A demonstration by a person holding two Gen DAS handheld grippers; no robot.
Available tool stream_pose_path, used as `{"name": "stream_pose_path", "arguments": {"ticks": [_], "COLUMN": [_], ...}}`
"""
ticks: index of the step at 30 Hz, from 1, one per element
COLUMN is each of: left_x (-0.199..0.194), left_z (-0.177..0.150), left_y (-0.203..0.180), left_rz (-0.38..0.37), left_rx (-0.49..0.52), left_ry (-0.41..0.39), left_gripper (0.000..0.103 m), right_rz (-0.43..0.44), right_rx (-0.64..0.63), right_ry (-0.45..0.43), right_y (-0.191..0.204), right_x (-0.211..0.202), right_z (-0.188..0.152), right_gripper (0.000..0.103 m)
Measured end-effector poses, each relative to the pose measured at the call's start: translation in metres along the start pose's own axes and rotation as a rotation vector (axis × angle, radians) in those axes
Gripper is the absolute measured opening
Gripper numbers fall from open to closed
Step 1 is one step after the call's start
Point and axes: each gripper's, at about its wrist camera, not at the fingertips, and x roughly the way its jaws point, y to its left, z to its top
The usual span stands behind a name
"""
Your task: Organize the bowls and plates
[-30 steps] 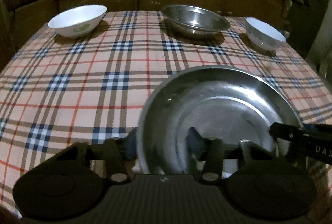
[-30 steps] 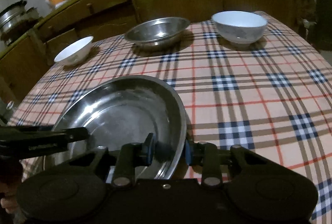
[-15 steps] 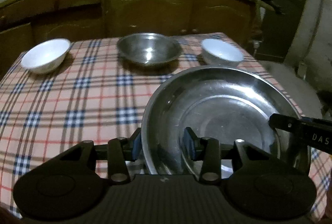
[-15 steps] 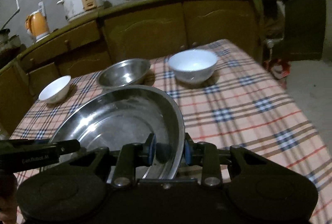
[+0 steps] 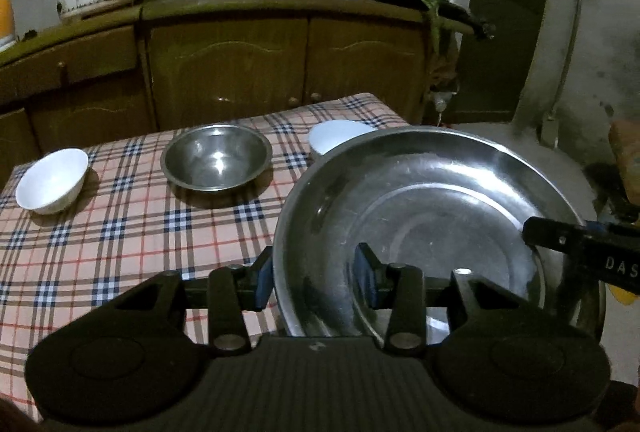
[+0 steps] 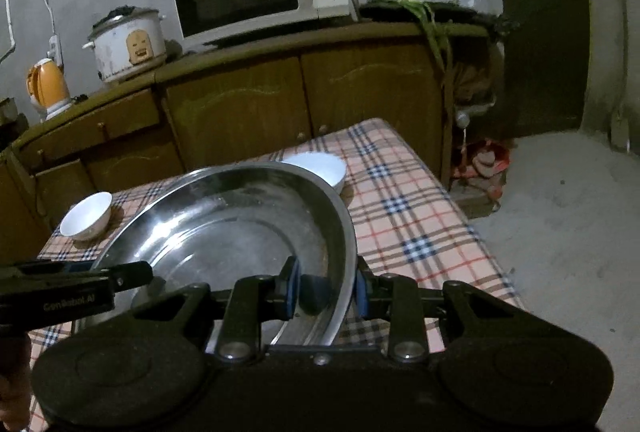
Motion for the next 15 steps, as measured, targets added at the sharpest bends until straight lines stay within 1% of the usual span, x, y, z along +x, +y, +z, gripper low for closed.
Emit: {"name": "stream_pose_path", "arguments": {"ticks": [5,15], "left_x": [-0.009,-0.021], "left_z": [-0.003,-0.006], "left_y": [0.000,0.005], "left_rz": [0.019,0.045], "left_rx": [0.004,-0.008], "left_ry": [0.001,-0.006], "left_gripper": [0.042,0.042], "right_rz": [0.012,0.030], "right_rx": [0.025,0.013], "right_ry": [-0.013,-0.021], "right_y": [0.000,0.012], "right_x": [-0.007,-0.016], "right_z": [-0.007,-0.010], "right_gripper": [0.036,0.036]}}
